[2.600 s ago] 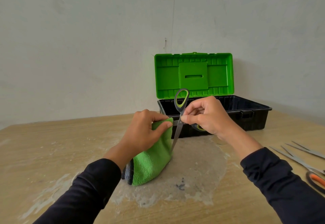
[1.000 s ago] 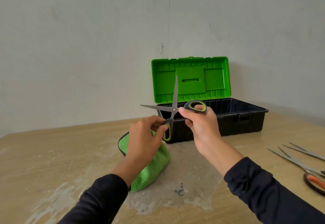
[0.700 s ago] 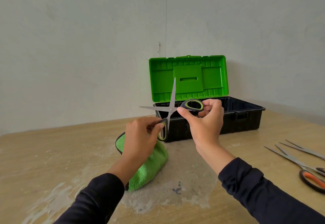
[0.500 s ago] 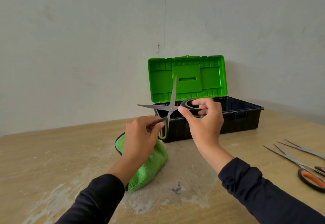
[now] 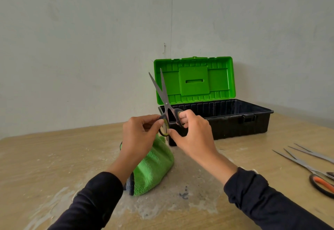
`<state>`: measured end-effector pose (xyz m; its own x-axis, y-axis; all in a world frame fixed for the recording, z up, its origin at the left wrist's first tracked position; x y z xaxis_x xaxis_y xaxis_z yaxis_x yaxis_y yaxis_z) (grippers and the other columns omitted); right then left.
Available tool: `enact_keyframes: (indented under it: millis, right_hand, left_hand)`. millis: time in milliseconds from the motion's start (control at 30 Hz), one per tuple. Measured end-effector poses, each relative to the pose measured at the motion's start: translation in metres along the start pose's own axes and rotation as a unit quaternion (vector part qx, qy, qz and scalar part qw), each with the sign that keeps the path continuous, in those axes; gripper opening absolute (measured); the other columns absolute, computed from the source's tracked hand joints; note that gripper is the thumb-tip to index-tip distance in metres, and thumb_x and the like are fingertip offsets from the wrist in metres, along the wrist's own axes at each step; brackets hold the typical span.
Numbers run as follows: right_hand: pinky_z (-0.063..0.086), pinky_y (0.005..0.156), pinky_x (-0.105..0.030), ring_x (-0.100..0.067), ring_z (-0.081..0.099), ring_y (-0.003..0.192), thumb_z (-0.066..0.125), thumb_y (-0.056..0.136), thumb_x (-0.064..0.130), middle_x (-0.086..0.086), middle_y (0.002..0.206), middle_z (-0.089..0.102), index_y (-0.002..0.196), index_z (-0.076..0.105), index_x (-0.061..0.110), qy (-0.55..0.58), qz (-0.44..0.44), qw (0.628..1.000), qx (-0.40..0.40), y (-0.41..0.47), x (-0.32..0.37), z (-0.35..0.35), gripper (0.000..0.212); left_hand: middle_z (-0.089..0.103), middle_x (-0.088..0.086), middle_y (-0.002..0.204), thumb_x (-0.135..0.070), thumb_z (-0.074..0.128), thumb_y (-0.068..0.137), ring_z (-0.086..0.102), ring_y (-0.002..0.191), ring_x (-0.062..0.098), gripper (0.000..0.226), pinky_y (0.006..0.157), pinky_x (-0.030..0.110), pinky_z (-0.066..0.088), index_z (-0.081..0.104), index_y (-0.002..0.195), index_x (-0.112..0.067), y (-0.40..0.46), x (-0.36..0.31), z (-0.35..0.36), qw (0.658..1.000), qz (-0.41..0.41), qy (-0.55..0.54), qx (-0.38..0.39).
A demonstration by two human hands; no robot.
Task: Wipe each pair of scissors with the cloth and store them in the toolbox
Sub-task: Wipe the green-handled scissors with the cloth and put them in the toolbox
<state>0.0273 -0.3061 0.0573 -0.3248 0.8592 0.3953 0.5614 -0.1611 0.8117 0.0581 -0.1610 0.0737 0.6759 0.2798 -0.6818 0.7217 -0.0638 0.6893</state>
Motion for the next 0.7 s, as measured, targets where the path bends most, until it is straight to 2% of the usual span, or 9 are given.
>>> enact_keyframes:
  millis: [100,133,200,267,300,400,567,700]
  right_hand:
    - [0.049,0.074,-0.035,-0.018,0.058,0.082,0.069,0.073,0.037,0.000,0.086,0.064,0.102,0.058,0.011,0.002,0.019,1.000,0.010,0.001,0.001,-0.005,0.041]
    - [0.049,0.074,-0.036,-0.018,0.058,0.081,0.069,0.073,0.036,0.001,0.083,0.063,0.100,0.058,0.011,0.001,0.026,1.000,0.016,0.002,0.002,-0.008,0.038]
    - [0.050,0.072,-0.036,-0.017,0.060,0.076,0.068,0.074,0.031,0.006,0.076,0.061,0.096,0.060,0.010,-0.002,0.040,0.999,0.028,0.005,0.001,-0.014,0.032]
    - [0.051,0.070,-0.035,-0.016,0.060,0.070,0.067,0.074,0.026,0.010,0.068,0.057,0.093,0.062,0.009,-0.006,0.059,0.998,0.031,0.010,-0.003,-0.021,0.026]
    - [0.052,0.069,-0.036,-0.015,0.059,0.067,0.067,0.073,0.024,0.011,0.065,0.056,0.090,0.063,0.009,-0.011,0.069,0.997,0.030,0.013,-0.007,-0.025,0.023]
    - [0.054,0.068,-0.039,-0.018,0.063,0.063,0.067,0.073,0.021,0.000,0.064,0.067,0.083,0.065,0.008,-0.021,0.093,0.995,0.024,0.020,-0.021,-0.034,0.017]
    - [0.054,0.068,-0.041,-0.026,0.064,0.063,0.066,0.072,0.021,-0.010,0.063,0.069,0.077,0.065,0.004,-0.047,0.109,0.992,0.044,0.033,-0.052,-0.053,0.018]
    - [0.055,0.072,-0.044,-0.027,0.066,0.068,0.066,0.076,0.018,-0.012,0.069,0.071,0.083,0.069,0.005,-0.094,0.117,0.984,0.094,0.051,-0.085,-0.075,0.015]
  left_hand:
    - [0.072,-0.004,0.074,-0.015,0.065,0.084,0.068,0.072,0.015,0.014,0.070,0.030,0.057,0.073,0.094,-0.019,0.001,0.002,0.001,0.999,0.010,0.011,0.042]
    - [0.072,-0.005,0.078,-0.013,0.062,0.085,0.066,0.073,0.013,0.016,0.070,0.028,0.055,0.073,0.095,-0.021,0.000,0.003,0.001,0.997,0.029,0.035,0.059]
    - [0.070,-0.007,0.091,-0.012,0.059,0.087,0.063,0.078,0.005,0.021,0.071,0.015,0.050,0.070,0.102,-0.021,-0.002,0.007,0.002,0.986,0.077,0.103,0.101]
    - [0.067,-0.007,0.099,-0.015,0.056,0.089,0.059,0.085,0.004,0.023,0.074,0.005,0.042,0.067,0.108,-0.019,-0.007,0.013,0.004,0.967,0.115,0.169,0.153]
    - [0.067,-0.006,0.102,-0.018,0.055,0.089,0.058,0.087,0.005,0.023,0.075,0.006,0.041,0.066,0.110,-0.018,-0.010,0.017,0.007,0.956,0.129,0.192,0.179]
    - [0.063,-0.004,0.106,-0.029,0.050,0.092,0.055,0.096,0.010,0.025,0.087,0.023,0.045,0.064,0.112,-0.021,-0.020,0.024,0.015,0.929,0.155,0.240,0.234]
    - [0.062,-0.005,0.109,-0.031,0.049,0.091,0.053,0.102,0.012,0.027,0.086,0.023,0.041,0.062,0.113,-0.023,-0.020,0.025,0.023,0.912,0.185,0.268,0.248]
    - [0.062,-0.005,0.108,-0.032,0.047,0.090,0.054,0.101,0.014,0.028,0.085,0.026,0.042,0.062,0.112,-0.022,-0.018,0.019,0.041,0.903,0.211,0.263,0.265]
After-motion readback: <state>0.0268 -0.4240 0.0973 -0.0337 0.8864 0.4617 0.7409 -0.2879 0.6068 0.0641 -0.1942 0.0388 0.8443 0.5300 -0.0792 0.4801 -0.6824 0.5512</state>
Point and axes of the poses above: each hand's wrist, its own y-axis towards the middle knuckle, its own z-axis out of the palm, x = y × z, the point moved 2 cm from there along y, towards the middle knuckle
